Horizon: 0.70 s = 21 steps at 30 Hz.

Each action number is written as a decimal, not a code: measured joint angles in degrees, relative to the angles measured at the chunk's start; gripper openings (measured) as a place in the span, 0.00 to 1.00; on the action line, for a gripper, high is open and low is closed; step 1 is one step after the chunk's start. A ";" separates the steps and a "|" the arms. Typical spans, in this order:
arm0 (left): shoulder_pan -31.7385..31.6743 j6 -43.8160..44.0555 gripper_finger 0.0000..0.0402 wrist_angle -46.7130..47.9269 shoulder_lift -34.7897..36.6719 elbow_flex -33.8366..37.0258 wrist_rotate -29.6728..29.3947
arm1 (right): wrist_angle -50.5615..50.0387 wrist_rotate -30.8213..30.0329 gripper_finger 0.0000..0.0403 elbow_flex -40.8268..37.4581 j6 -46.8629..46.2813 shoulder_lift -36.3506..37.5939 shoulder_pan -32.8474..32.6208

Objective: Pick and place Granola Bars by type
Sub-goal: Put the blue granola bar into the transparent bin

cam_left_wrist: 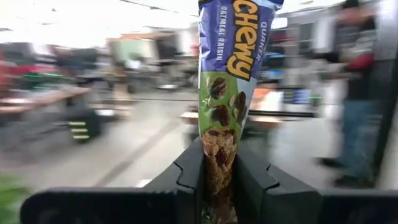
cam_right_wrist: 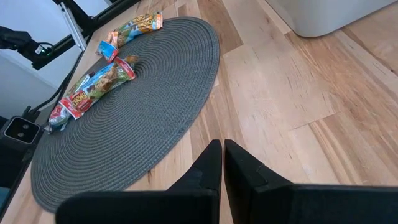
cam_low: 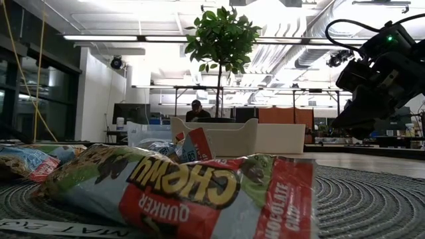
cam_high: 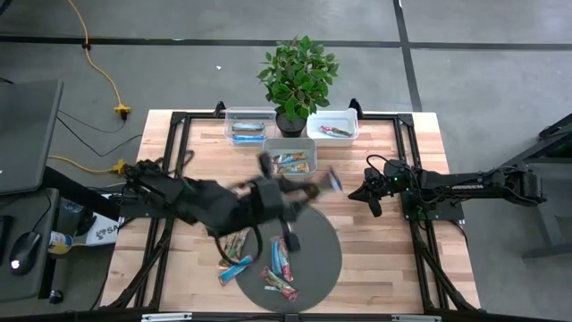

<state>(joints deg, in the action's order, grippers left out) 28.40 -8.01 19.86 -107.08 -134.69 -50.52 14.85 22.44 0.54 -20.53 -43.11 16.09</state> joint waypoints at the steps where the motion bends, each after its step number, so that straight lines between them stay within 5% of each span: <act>1: -0.02 -1.61 0.14 0.02 0.82 0.00 -3.01 | 0.00 0.01 0.00 -0.01 0.00 0.00 -0.01; 8: -3.39 -13.09 0.14 1.38 7.51 -0.07 -19.30 | 0.00 0.00 0.00 0.00 0.00 0.00 -0.01; 14: -12.97 -15.78 0.14 8.10 13.95 -0.07 -19.97 | 0.00 0.00 0.00 0.00 0.00 0.00 0.00; 21: -28.77 -13.21 0.14 19.19 19.97 -0.07 -13.15 | 0.00 0.00 0.00 -0.01 0.00 0.01 -0.01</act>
<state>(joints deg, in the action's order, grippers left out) -0.37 -21.22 39.05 -87.11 -134.76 -63.66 14.85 22.44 0.53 -20.53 -43.11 16.08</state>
